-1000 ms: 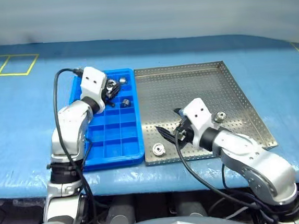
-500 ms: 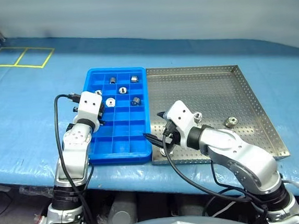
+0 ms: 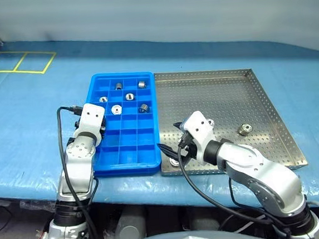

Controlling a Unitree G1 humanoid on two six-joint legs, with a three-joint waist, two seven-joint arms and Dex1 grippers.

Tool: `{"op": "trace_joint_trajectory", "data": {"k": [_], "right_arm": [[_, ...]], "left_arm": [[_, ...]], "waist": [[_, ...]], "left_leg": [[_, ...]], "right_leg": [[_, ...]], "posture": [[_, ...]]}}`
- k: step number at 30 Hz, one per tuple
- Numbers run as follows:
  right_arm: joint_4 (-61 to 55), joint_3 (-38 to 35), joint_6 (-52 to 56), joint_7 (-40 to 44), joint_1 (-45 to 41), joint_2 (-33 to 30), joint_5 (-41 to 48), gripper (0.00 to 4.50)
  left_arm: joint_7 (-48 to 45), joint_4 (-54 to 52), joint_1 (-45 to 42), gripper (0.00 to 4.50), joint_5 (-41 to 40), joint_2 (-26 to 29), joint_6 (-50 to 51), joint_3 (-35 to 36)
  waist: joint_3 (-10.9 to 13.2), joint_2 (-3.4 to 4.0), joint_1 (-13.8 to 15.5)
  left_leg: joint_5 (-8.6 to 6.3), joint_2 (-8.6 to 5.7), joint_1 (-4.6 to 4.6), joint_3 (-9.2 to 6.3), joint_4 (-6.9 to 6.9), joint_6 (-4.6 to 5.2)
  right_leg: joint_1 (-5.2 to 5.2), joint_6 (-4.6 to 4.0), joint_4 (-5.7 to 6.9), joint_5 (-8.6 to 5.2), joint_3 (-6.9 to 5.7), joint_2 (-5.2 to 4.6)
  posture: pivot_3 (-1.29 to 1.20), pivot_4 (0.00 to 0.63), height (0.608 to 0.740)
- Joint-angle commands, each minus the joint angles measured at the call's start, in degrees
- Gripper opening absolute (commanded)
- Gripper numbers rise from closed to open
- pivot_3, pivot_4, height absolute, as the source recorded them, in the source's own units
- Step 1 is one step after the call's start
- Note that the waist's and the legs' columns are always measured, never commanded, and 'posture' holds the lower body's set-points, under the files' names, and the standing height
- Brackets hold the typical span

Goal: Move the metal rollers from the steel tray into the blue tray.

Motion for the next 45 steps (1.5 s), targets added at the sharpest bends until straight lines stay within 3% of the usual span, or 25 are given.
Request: {"op": "trace_joint_trajectory", "data": {"k": [1,3,11,16,19,24,38,45], "right_arm": [[-4.7,-4.2,0.6,-1.0,1.3,-0.4,0.3,4.5],[-6.5,-6.6,1.6,-1.5,3.1,-1.2,0.4,4.5],[-14.2,-18.8,4.8,-3.8,17.0,-3.4,-0.4,4.5],[-15.3,-23.0,1.5,-6.7,24.3,-2.6,0.8,4.5],[-15.3,-22.6,-1.6,-9.2,27.8,-2.4,1.9,4.5],[-15.3,-19.9,-6.9,-14.6,32.0,-2.6,4.1,4.5],[-15.3,-15.2,-14.2,-24.9,36.0,-7.4,9.6,4.5],[-15.3,-15.2,-12.9,-26.3,33.7,-8.7,11.7,4.5]], "left_arm": [[-2.9,-1.8,-4.7,4.17,-1.6,0.6,-6.6,-2.1],[-6.0,-1.0,-7.3,4.48,-3.6,0.5,-9.0,-3.0],[-27.7,10.8,-20.2,4.48,-16.3,-1.2,-12.0,-10.5],[-35.8,20.8,-26.4,4.48,-18.6,-4.6,-11.9,-16.5],[-35.9,26.1,-28.8,4.48,-19.8,-8.5,-9.3,-17.1],[-38.6,29.4,-29.6,4.48,-18.6,-10.1,-9.4,-21.2],[-41.7,28.3,-26.3,4.48,-10.9,-4.5,-10.6,-32.4],[-41.5,28.1,-24.9,4.48,-10.8,-5.7,-9.3,-32.2]], "waist": [[0.0,-0.02,0.0],[0.0,-0.02,-0.1],[0.0,0.0,-2.5],[0.0,0.0,-4.6],[0.0,0.05,-5.7],[0.0,0.06,-8.0],[-0.1,0.08,-9.9],[-0.1,0.08,-9.8]], "left_leg": [[0.01,0.0,-0.07,-0.02,0.02,0.01],[0.02,-0.01,-0.1,-0.04,0.02,0.04],[-0.03,-0.18,-0.08,0.06,-0.02,0.16],[-0.02,-0.23,-0.03,0.05,0.05,0.15],[-0.02,-0.2,0.02,0.08,0.07,0.15],[-0.03,-0.19,0.03,0.15,0.05,0.15],[-0.03,-0.01,0.05,0.32,0.03,0.16],[-0.03,0.07,0.05,0.35,0.05,0.17]], "right_leg": [[-0.02,0.0,-0.01,0.0,-0.01,-0.03],[-0.02,0.0,-0.03,0.01,-0.05,-0.09],[-0.01,0.01,-0.06,0.0,-0.01,-0.21],[0.02,0.04,-0.02,-0.01,0.01,0.02],[0.03,0.04,0.0,-0.01,0.09,0.05],[0.0,0.06,0.0,0.0,0.2,0.07],[-0.08,0.09,0.01,0.02,0.4,0.06],[-0.08,0.13,0.0,0.04,0.43,0.02]], "posture": [[0.17,0.15,0.74],[0.16,0.15,0.74],[0.05,0.15,0.74],[0.0,0.15,0.74],[-0.07,0.15,0.74],[-0.13,0.15,0.74],[-0.17,0.15,0.74],[-0.15,0.15,0.74]]}}
